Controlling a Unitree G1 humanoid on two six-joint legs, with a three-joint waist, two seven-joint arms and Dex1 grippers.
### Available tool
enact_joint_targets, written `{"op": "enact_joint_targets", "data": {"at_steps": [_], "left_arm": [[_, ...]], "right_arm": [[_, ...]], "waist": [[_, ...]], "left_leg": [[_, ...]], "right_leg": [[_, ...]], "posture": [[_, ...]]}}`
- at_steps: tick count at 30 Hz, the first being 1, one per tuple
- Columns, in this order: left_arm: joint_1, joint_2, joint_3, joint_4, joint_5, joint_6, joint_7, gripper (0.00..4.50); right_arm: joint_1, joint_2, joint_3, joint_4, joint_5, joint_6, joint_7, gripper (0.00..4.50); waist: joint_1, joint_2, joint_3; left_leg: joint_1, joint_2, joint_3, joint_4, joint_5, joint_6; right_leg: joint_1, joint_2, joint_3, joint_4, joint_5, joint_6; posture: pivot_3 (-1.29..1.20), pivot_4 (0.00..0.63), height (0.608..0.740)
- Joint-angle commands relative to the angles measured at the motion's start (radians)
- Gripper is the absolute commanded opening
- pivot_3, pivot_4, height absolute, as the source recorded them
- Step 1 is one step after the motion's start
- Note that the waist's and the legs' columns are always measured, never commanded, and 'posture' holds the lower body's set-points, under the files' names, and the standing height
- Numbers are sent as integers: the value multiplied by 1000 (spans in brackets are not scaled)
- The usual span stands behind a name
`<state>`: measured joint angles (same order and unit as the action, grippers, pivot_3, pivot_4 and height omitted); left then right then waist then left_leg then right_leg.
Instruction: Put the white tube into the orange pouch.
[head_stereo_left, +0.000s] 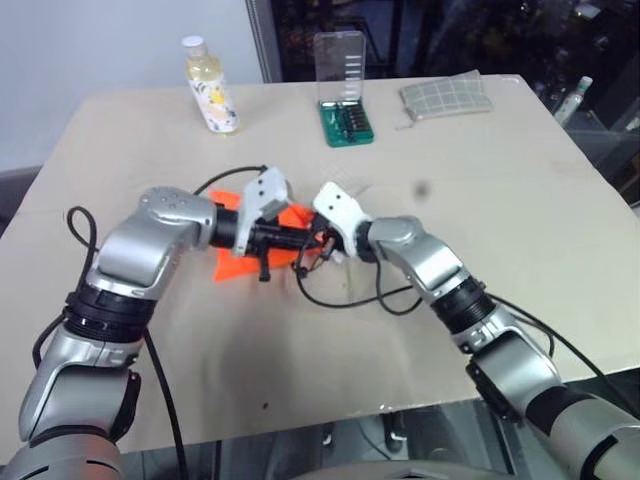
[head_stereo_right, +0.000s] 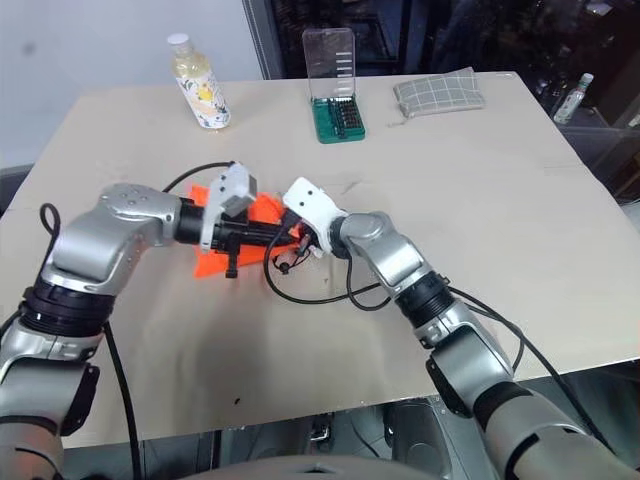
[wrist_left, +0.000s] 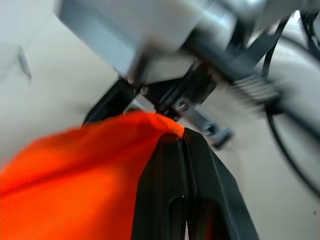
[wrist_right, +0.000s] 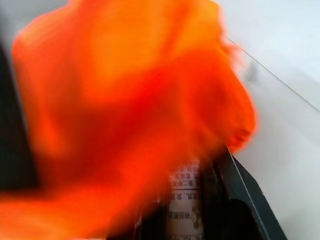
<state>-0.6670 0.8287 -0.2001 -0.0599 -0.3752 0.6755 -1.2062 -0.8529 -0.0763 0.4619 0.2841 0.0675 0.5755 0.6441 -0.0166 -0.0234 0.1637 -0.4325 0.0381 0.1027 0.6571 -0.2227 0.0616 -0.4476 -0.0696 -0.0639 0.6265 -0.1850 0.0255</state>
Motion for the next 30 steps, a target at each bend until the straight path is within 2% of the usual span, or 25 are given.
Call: {"op": "enact_joint_targets", "data": {"at_steps": [1, 5, 11, 15, 19, 22, 26, 30], "left_arm": [[-19, 5, 36, 37, 51, -43, 57, 0], [-2, 22, 66, 43, 50, -44, 65, 0], [31, 10, 91, -58, -19, -5, 40, 0], [50, 39, 112, -106, -80, 40, -4, 0], [55, 64, 109, -101, -82, 46, -21, 0], [36, 47, 119, -43, -63, 43, 14, 0], [22, 31, 141, 13, -57, 61, 57, 0], [2, -22, 155, 75, -49, 69, 132, 0]], "right_arm": [[12, -82, 51, -136, -52, -40, 78, 378], [41, -138, 71, -204, -71, -59, 124, 378], [-13, -21, 24, -64, -77, -103, 56, 378], [-81, 47, -9, 90, -94, -235, 7, 378], [-124, 95, -11, 276, -114, -509, 12, 378], [-110, 136, -62, 405, -63, -628, 76, 1665], [-51, 98, -105, 347, -84, -611, 43, 3258], [95, 24, -174, 31, 6, -372, 83, 3258]], "waist": [[2, 0, 0], [3, 0, 0], [-12, -1, 0], [-14, -1, 0], [-15, -1, -1], [-16, -1, -1], [-12, -1, -1], [-4, -1, -1]], "left_leg": [[0, 0, 0, 0, 0, 0], [0, 0, 0, 2, 0, 0], [1, 2, 0, 2, 0, 0], [0, 2, 0, 3, 0, 0], [0, 1, 0, 3, 0, 0], [0, 1, 0, 3, 0, 0], [0, 1, 0, 3, 0, 0], [0, 1, -1, 3, 0, 0]], "right_leg": [[0, 0, 0, 0, 0, 0], [0, 0, 0, 0, 0, 0], [0, 3, 0, 1, 0, 0], [1, 2, 0, 1, 0, 0], [1, 1, 0, 1, 0, 0], [1, 1, 0, 1, 0, 0], [1, 1, 0, 1, 0, 0], [1, 0, 0, 1, 0, 0]], "posture": [[0, 150, 740], [0, 150, 740], [0, 150, 740], [0, 150, 740], [0, 150, 740], [0, 150, 740], [0, 150, 740], [0, 150, 740]]}}
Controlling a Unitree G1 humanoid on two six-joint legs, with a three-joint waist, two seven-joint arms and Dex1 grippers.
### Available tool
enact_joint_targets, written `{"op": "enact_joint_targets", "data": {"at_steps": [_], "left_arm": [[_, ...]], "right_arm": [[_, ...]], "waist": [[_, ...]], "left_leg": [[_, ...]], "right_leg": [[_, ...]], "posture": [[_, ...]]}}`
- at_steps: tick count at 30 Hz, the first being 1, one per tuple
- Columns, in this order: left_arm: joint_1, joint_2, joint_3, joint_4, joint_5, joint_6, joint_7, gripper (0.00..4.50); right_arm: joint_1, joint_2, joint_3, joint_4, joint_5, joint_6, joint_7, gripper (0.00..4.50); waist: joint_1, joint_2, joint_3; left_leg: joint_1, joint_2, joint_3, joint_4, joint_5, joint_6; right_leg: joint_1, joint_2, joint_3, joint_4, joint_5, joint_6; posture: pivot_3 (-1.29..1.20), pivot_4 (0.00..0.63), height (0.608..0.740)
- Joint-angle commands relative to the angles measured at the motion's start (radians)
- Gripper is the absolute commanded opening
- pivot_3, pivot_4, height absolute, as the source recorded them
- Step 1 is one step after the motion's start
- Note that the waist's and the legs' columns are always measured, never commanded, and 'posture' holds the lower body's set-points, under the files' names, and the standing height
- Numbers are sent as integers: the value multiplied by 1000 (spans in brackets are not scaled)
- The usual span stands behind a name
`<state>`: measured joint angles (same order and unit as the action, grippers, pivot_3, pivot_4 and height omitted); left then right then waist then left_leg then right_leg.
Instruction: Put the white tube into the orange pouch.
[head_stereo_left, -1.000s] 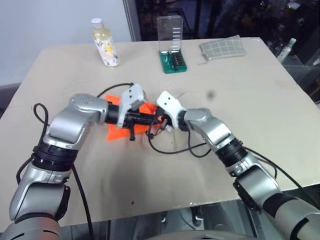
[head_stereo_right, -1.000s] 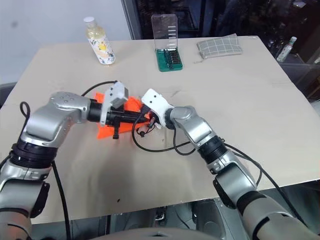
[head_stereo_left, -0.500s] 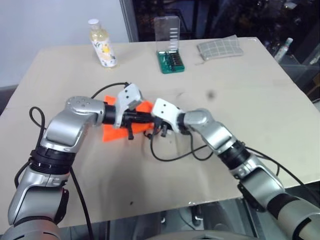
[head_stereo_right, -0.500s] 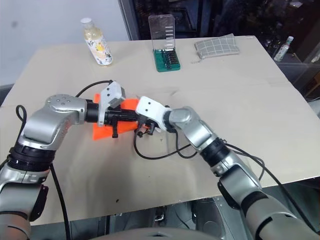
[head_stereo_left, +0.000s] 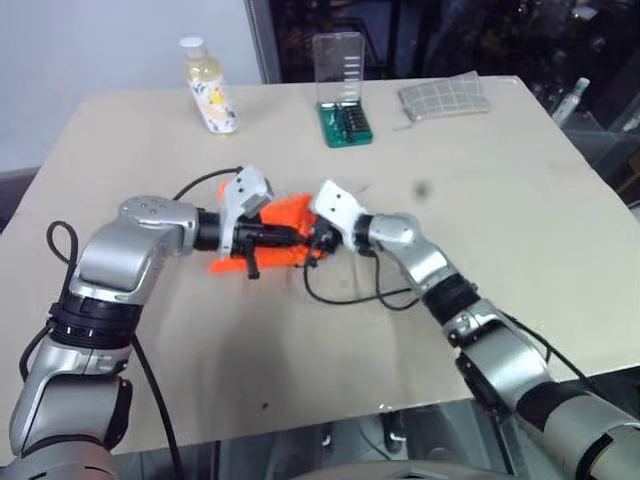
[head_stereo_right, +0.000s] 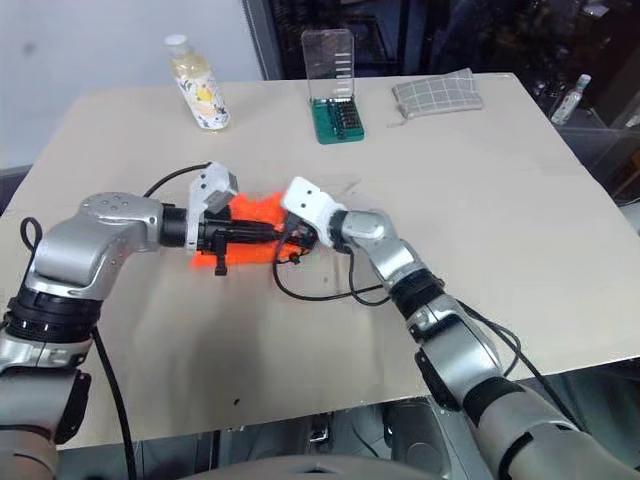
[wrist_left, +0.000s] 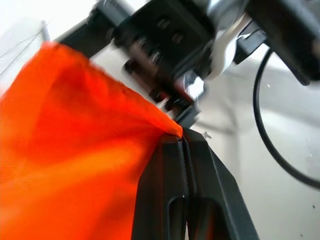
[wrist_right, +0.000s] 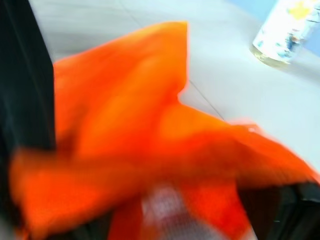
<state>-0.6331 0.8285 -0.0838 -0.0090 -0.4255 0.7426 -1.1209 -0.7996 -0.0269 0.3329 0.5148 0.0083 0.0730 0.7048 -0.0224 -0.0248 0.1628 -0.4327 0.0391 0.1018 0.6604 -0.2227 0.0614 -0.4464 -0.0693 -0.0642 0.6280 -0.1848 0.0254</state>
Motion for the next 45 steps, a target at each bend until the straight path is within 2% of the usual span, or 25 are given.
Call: {"op": "enact_joint_targets", "data": {"at_steps": [1, 4, 7, 12, 17, 24, 27, 31, 36, 41, 45], "left_arm": [[-42, -45, 43, 43, 6, 0, 74, 0], [-72, -102, 57, 88, 2, 11, 123, 0], [-88, -135, 64, 112, 6, 8, 149, 0], [-81, -157, 67, 93, -1, 15, 167, 0], [-61, -160, 94, 52, -18, 41, 194, 0], [-48, -160, 120, 27, -28, 59, 224, 0], [-60, -168, 126, 36, -29, 64, 243, 0], [-73, -187, 126, 48, -18, 61, 279, 0], [-82, -204, 125, 57, -15, 61, 306, 0], [-89, -221, 130, 68, -8, 49, 340, 0], [-89, -235, 148, 61, -12, 53, 375, 0]], "right_arm": [[80, -53, -54, -292, 78, 196, 25, 3258], [179, -126, -49, -509, 117, 344, 52, 3258], [243, -164, 1, -597, 120, 418, 64, 3258], [225, -102, 37, -418, 55, 384, -24, 3258], [188, -53, -24, -256, 77, 369, -64, 3258], [203, 13, -155, -316, 282, 589, -17, 3258], [222, 10, -150, -374, 328, 671, -1, 3258], [262, 19, -103, -468, 322, 737, -56, 3258], [255, 85, -115, -377, 288, 682, -151, 3258], [170, 156, -176, -221, 239, 615, -305, 3258], [144, 90, -48, -176, 72, 522, -382, 3258]], "waist": [[6, 1, 0], [10, 0, 0], [7, -1, -1], [1, -1, -1], [8, -2, -1], [8, -2, -1], [8, -2, -1], [8, -2, -1], [6, -3, -2], [5, -3, -2], [10, -4, -3]], "left_leg": [[0, 0, 0, 1, 0, 0], [0, 0, 0, 3, 0, 0], [0, 0, 0, 5, 0, 1], [3, 1, 1, 7, 0, 1], [2, 1, 0, 8, 0, 0], [1, 0, 0, 8, 0, 1], [1, 0, 0, 8, 0, 1], [1, 0, -1, 8, -1, 1], [1, 0, -1, 8, -1, 1], [3, 0, -1, 8, -1, 1], [2, -1, -2, 8, 0, 0]], "right_leg": [[0, 0, 0, 1, 0, 0], [0, 0, 0, 2, 0, 0], [1, 0, 0, 4, 0, 0], [1, 1, 1, 8, 0, 0], [1, 1, 1, 10, 0, 0], [1, -1, 1, 9, 0, 0], [1, -1, 1, 9, 0, 0], [1, -1, 1, 9, 0, 0], [1, -1, 1, 9, 0, 0], [1, -1, 1, 10, 0, 0], [1, -2, 0, 10, 0, 0]], "posture": [[0, 150, 740], [0, 150, 740], [0, 150, 740], [0, 150, 740], [0, 150, 740], [0, 150, 740], [0, 150, 740], [0, 150, 740], [0, 150, 740], [0, 150, 740], [0, 150, 740]]}}
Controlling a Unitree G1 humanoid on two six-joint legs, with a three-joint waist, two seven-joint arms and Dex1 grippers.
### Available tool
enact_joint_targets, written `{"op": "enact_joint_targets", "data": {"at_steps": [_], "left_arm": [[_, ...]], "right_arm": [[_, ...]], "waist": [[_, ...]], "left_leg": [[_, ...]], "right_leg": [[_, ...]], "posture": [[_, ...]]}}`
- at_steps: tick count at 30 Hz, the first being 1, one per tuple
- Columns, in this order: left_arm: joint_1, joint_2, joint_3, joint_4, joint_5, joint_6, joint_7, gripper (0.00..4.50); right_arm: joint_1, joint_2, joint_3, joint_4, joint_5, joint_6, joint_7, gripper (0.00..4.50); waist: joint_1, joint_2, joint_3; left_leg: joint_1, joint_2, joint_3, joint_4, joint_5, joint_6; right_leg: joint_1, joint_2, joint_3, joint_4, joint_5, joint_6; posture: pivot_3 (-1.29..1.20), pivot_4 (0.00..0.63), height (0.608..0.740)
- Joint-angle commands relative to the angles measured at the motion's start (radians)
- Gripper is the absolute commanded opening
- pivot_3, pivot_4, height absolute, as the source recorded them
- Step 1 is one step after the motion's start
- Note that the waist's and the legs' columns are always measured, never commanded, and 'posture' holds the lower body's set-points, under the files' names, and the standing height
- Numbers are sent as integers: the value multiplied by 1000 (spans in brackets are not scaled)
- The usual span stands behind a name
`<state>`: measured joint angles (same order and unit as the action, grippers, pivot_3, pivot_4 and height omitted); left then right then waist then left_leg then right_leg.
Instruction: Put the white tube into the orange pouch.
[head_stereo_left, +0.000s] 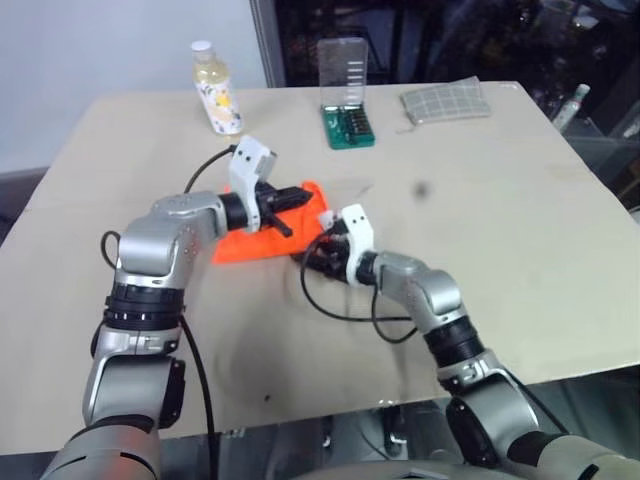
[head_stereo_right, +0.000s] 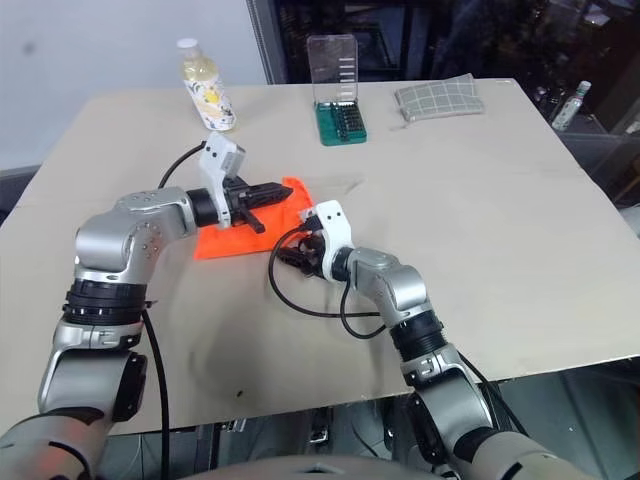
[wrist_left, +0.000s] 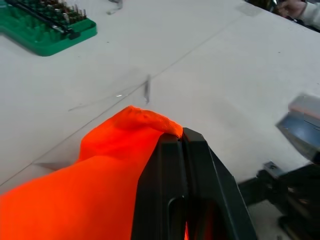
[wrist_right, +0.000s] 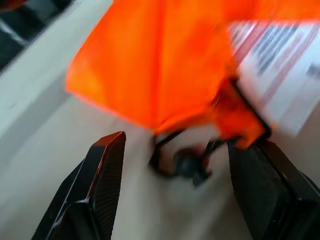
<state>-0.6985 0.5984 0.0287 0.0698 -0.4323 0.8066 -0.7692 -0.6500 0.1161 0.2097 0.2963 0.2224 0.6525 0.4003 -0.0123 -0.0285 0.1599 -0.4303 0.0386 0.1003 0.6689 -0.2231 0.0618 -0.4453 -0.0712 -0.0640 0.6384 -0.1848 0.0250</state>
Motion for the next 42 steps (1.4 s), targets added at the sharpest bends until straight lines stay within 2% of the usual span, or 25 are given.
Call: {"op": "enact_joint_targets", "data": {"at_steps": [1, 3, 5, 9, 11, 13, 14, 16, 23, 28, 31, 34, 37, 38, 42], "left_arm": [[-21, -7, 38, -24, -8, -8, 28, 0], [-13, -11, 41, -35, -13, -3, 38, 0], [-8, -16, 45, -41, -17, -1, 47, 0], [-4, -24, 51, -48, -25, 5, 58, 0], [-5, -27, 53, -49, -26, 7, 61, 0], [-7, -31, 58, -45, -29, 11, 62, 0], [-9, -34, 57, -42, -28, 11, 62, 0], [-12, -41, 51, -42, -29, 13, 66, 0], [-9, -51, 45, -67, -40, 29, 81, 0], [5, -50, 52, -89, -49, 46, 90, 0], [9, -49, 55, -96, -54, 51, 96, 0], [18, -44, 47, -104, -48, 43, 95, 0], [28, -47, 44, -111, -47, 41, 96, 0], [28, -48, 44, -110, -47, 40, 97, 0], [23, -52, 43, -102, -45, 37, 97, 0]], "right_arm": [[-6, -86, 125, 35, -196, -82, -78, 3258], [-6, -182, 235, -8, -319, -125, -71, 3258], [-1, -283, 293, -82, -404, -136, -51, 3258], [26, -409, 303, -188, -479, -132, -27, 3258], [48, -435, 271, -232, -478, -121, -22, 3258], [79, -383, 184, -281, -386, -55, -14, 3258], [97, -321, 104, -318, -295, 16, -7, 3258], [113, -265, 45, -355, -220, 87, 17, 3258], [148, -180, -5, -310, -186, 169, -43, 3258], [159, -94, -72, -384, -111, 225, -78, 3258], [169, -141, -6, -446, -144, 170, -56, 3258], [159, -387, 249, -387, -420, -82, -36, 3258], [160, -476, 260, -371, -453, -133, -25, 3258], [164, -460, 218, -388, -420, -105, -29, 3258], [166, -229, -19, -490, -197, 127, -78, 3258]], "waist": [[1, 0, 0], [3, 0, 0], [4, 0, -1], [5, -1, -1], [1, -1, -1], [0, -1, -1], [-1, -1, -1], [-3, -1, -1], [-1, -1, -1], [-2, -1, -1], [-3, 0, -1], [-2, 0, -1], [-1, 0, -1], [-1, 0, -1], [-3, -1, -1]], "left_leg": [[0, 0, 0, 0, 0, 0], [0, -1, 0, 0, 0, 0], [-1, -2, 0, 0, 0, 0], [-1, -2, -1, 0, 0, 0], [-1, -1, -1, 0, 0, 0], [-1, 0, -1, 0, 0, 0], [-1, 0, -1, 0, 0, 0], [-1, 1, -1, -1, 0, 0], [-1, 0, -1, 0, 0, 0], [-1, 0, -1, -1, 0, 0], [-1, 0, -1, -1, 0, 0], [-2, -1, -1, -1, 0, 0], [-1, -2, -1, -1, -1, 1], [-1, -1, -1, -1, -1, 1], [-1, 1, -1, -1, 0, 0]], "right_leg": [[0, 0, 0, 0, 0, 0], [0, -2, 0, 0, -2, -3], [0, -3, 0, -1, -2, -3], [1, -3, -1, -2, -2, -2], [1, -1, -1, -2, -1, -2], [1, 0, -1, -2, -1, 0], [1, 1, -1, -2, 0, 0], [1, 1, -1, -2, 0, 0], [1, 1, -1, -3, 0, 0], [1, 1, -1, -3, 0, 0], [1, 1, -1, -3, 0, 0], [0, 0, -1, -4, -1, -1], [1, -1, -1, -5, -4, -1], [1, -1, -1, -5, -4, -1], [1, 2, -1, -4, 0, 0]], "posture": [[0, 150, 740], [0, 150, 740], [0, 150, 740], [0, 150, 740], [0, 150, 740], [0, 150, 740], [0, 150, 740], [0, 150, 740], [0, 150, 740], [0, 150, 740], [0, 150, 740], [0, 150, 740], [0, 150, 740], [0, 150, 740], [0, 150, 740]]}}
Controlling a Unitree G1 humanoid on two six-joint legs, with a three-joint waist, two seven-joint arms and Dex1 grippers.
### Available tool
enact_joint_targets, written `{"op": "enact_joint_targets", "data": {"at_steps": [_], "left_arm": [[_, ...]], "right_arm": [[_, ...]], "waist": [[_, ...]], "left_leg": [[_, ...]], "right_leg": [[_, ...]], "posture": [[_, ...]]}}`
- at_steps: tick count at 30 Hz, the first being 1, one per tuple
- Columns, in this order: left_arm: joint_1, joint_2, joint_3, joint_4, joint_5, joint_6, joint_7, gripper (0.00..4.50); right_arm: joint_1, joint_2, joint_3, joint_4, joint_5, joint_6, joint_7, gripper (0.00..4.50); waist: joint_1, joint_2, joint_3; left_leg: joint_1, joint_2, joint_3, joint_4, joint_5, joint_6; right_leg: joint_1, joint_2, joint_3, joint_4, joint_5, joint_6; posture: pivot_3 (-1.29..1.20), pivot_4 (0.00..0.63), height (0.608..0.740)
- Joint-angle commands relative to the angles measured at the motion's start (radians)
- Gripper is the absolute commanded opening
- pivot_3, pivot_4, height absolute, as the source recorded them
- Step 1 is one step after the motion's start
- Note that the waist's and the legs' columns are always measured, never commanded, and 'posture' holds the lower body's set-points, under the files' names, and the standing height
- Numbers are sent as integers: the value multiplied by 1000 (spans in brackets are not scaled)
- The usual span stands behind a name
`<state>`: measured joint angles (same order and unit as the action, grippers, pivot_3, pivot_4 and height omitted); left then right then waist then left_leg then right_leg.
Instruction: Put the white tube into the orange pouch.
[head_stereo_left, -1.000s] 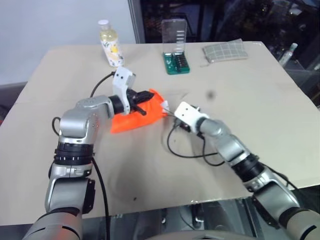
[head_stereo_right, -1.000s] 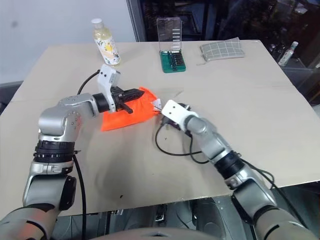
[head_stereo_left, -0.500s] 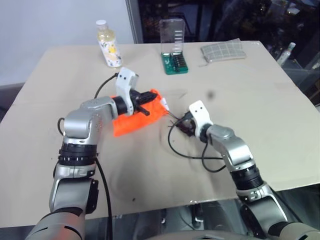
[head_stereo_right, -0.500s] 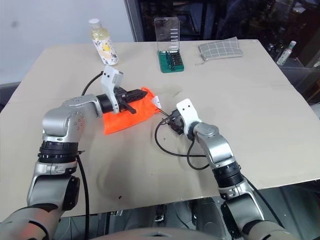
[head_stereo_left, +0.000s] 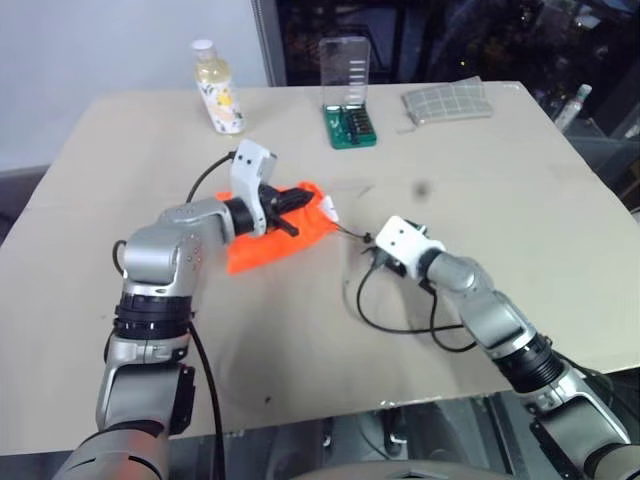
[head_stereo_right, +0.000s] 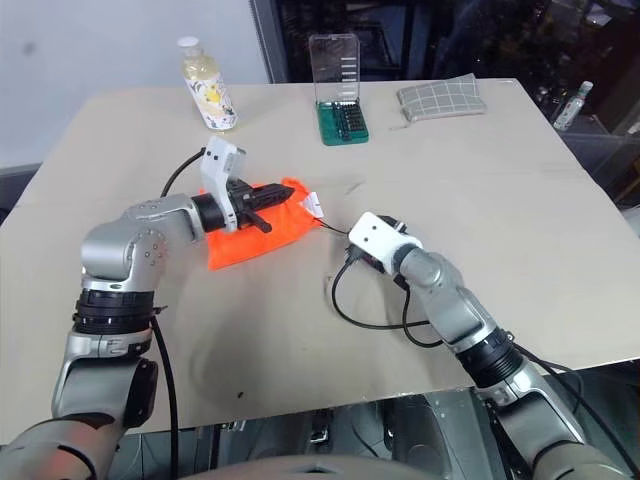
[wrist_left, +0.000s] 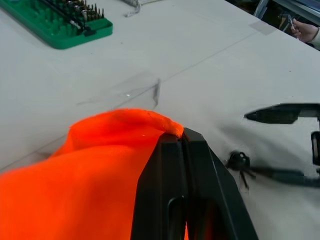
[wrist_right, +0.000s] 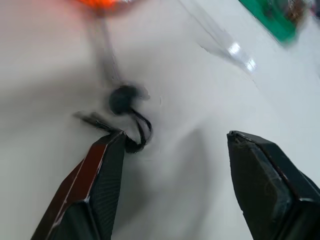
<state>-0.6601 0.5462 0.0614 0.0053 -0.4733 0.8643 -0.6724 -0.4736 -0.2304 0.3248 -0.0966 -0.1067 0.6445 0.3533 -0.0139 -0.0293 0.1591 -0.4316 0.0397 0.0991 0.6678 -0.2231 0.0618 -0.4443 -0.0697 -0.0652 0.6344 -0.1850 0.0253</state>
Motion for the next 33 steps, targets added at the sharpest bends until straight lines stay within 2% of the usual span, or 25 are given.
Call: {"op": "enact_joint_targets", "data": {"at_steps": [1, 3, 6, 10, 13, 18, 22, 24, 26, 27, 33], "left_arm": [[-16, -1, 10, -38, -4, -21, 0, 0], [-17, -5, 10, -37, -4, -20, 1, 0], [-17, -7, 8, -38, -3, -20, 0, 0], [-17, -6, 9, -39, -3, -19, -1, 0], [-12, -3, 12, -45, -5, -16, -1, 0], [0, -3, 14, -63, -9, -11, 1, 0], [4, -4, 15, -75, -12, -8, 1, 0], [9, -5, 17, -93, -20, -7, -3, 0], [14, -8, 20, -105, -28, -6, -5, 0], [15, -10, 22, -110, -30, -5, -4, 0], [20, -13, 32, -113, -45, -8, -1, 0]], "right_arm": [[-15, 167, -158, -115, 158, 183, -42, 3258], [-26, 240, -181, -122, 175, 239, -74, 3258], [-30, 270, -158, -80, 161, 241, -104, 3258], [2, 205, -53, 4, 88, 183, -105, 3258], [30, 152, -23, -2, 72, 182, -89, 3258], [39, 127, -20, 42, 75, 145, -84, 3258], [18, 106, -39, 92, 69, 113, -85, 2145], [4, 87, -54, 123, 74, 88, -75, 1116], [-7, 68, -62, 151, 73, 61, -70, 292], [-11, 58, -65, 159, 73, 50, -66, 25], [-44, 20, -118, 145, 92, -11, -61, 25]], "waist": [[-4, 0, 0], [-3, 0, 0], [1, 0, 0], [3, 0, 0], [0, 0, 0], [1, 0, 0], [2, 0, 0], [4, 0, 0], [4, 0, 0], [5, 0, 0], [6, 0, -1]], "left_leg": [[0, 1, 0, 0, 0, 0], [0, 1, 0, 0, 0, 0], [0, 0, 0, 0, 0, 0], [-1, -2, 0, 0, -1, 1], [-1, -2, 1, 0, -1, 2], [0, -1, 0, -1, -1, 2], [1, -1, 0, 0, -1, 2], [1, -1, 0, 1, -1, 2], [2, -2, -1, 1, -1, 2], [2, -2, -1, 1, -1, 2], [1, -2, -2, 1, -1, 2]], "right_leg": [[0, 1, 0, 0, 0, 0], [-1, 1, 0, 1, 0, 0], [-1, 0, 0, 0, 0, 0], [0, -2, 0, -3, -2, -3], [0, -2, 0, -3, -1, -2], [0, -1, 0, -3, 0, 0], [2, -1, 0, -3, -2, -3], [3, -2, 0, -3, -2, -3], [4, -2, -1, -3, -2, -3], [4, -3, -1, -3, -2, -3], [4, -3, -1, -3, -2, -3]], "posture": [[0, 150, 740], [0, 150, 740], [0, 150, 740], [0, 150, 740], [0, 150, 740], [0, 150, 740], [0, 150, 740], [0, 150, 740], [0, 150, 740], [0, 150, 740], [0, 150, 740]]}}
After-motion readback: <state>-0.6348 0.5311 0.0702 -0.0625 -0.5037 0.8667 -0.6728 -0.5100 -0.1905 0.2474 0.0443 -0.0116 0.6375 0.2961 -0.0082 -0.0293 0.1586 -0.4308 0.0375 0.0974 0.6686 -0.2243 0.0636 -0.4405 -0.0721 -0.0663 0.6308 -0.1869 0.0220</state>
